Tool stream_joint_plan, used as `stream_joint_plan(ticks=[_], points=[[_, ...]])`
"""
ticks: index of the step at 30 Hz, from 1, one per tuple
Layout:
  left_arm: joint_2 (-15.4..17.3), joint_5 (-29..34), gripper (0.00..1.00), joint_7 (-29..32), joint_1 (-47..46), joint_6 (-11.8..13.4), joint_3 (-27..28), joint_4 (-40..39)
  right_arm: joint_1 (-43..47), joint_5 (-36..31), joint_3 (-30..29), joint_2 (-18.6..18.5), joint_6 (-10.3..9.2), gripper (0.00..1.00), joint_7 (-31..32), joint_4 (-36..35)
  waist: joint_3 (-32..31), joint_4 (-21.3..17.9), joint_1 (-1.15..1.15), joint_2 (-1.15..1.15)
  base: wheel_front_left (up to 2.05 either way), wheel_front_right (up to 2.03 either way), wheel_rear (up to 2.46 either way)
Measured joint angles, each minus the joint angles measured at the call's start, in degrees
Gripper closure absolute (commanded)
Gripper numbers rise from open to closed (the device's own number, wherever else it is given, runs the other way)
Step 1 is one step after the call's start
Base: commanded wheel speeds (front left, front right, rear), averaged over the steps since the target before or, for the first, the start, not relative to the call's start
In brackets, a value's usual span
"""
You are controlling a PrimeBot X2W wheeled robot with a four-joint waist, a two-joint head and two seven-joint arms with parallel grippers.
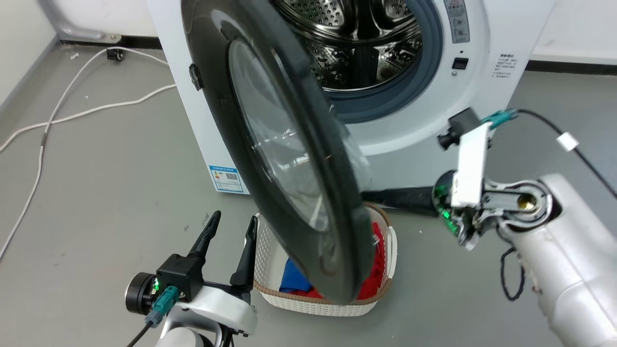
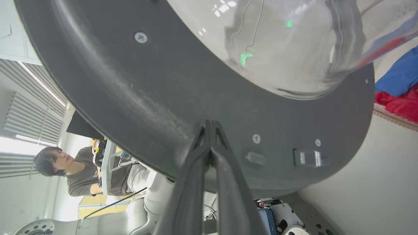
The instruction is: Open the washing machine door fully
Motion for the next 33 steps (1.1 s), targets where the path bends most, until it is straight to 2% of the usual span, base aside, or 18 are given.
stream_joint_plan(ticks=[9,14,21,25,33], points=[[0.2,-0.5,0.00,0.0,1.0,-0.2,-0.7,0.5,6.0,-0.4,3.3,0.4,0.00,1.00,-1.6,-8.0,-2.1,0.3,0.00,0.00,0.00,0.00,0.00],[0.3,-0.6,0.00,0.0,1.6,-0.2,-0.8,0.7,7.8,-1.0,2.4,0.3,0.00,1.00,-6.7,-9.6,-2.9,-0.1,0.00,0.00,0.00,0.00,0.00],[0.6,-0.8,0.00,0.0,2.1,-0.2,-0.3,0.7,11.6,-3.3,-4.6,-1.4,0.01,1.00,-22.1,-13.4,-3.5,-1.4,0.00,0.00,0.00,0.00,0.00],[0.7,-0.9,0.00,0.0,2.4,-0.2,0.2,0.7,14.9,-10.3,-8.2,-4.6,0.00,1.00,-33.3,-16.4,-3.8,-2.5,0.01,0.00,0.00,0.00,0.00],[1.3,-1.5,0.00,0.0,3.1,-0.1,1.6,0.6,25.3,-20.2,-14.9,-6.6,0.00,1.00,-46.2,-21.9,-4.3,-5.1,0.01,0.00,0.00,0.00,0.00]])
